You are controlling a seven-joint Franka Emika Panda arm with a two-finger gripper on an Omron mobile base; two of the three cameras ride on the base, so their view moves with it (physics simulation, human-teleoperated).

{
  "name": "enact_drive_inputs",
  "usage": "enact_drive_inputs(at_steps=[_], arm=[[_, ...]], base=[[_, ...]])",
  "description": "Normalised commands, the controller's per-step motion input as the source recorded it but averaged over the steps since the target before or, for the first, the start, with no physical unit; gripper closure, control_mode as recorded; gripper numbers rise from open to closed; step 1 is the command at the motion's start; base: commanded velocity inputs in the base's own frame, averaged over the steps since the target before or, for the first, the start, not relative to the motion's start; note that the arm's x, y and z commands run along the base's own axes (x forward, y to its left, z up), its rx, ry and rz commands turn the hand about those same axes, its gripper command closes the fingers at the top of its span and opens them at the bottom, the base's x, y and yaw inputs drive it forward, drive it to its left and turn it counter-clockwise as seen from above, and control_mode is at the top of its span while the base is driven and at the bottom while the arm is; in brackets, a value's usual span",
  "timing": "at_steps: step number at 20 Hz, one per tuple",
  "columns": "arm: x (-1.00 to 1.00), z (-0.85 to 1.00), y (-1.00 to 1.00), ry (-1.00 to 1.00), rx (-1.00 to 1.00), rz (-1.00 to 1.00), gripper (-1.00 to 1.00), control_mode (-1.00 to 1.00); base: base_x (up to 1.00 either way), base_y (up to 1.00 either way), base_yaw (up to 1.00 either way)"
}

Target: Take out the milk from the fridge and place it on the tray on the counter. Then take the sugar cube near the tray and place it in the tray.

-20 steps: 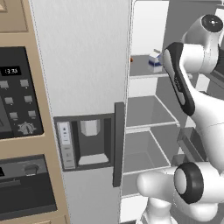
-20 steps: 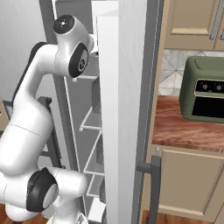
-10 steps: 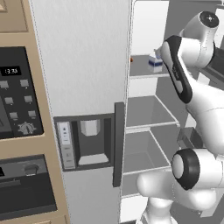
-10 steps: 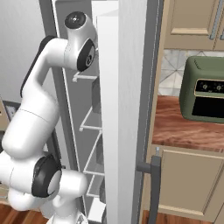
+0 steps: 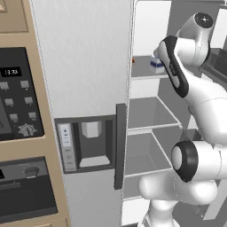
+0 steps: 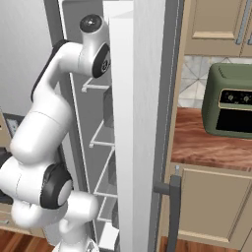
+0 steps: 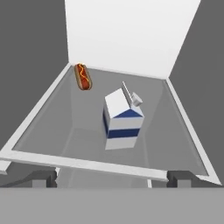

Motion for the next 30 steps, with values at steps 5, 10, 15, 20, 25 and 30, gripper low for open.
enact_drive_inputs(at_steps=[5, 10, 15, 20, 25, 30], arm=[[0.30, -0.06, -0.04, 0.06, 0.00, 0.00, -1.00, -1.00], [0.12, -0.17, -0.06, 0.01, 0.00, 0.00, -1.00, -1.00], [0.27, -0.19, -0.05, 0.00, 0.00, 0.00, -1.00, -1.00], [0.40, -0.19, 0.00, 0.00, 0.00, 0.00, -1.00, -1.00], [0.32, -0.04, -0.02, 0.00, 0.00, 0.00, -1.00, -1.00], [0.04, 0.00, -0.21, 0.00, 0.01, 0.04, -1.00, -1.00]], base=[[0.00, 0.00, 0.00], [0.00, 0.00, 0.00], [0.00, 0.00, 0.00], [0.00, 0.00, 0.00], [0.00, 0.00, 0.00], [0.00, 0.00, 0.00]])
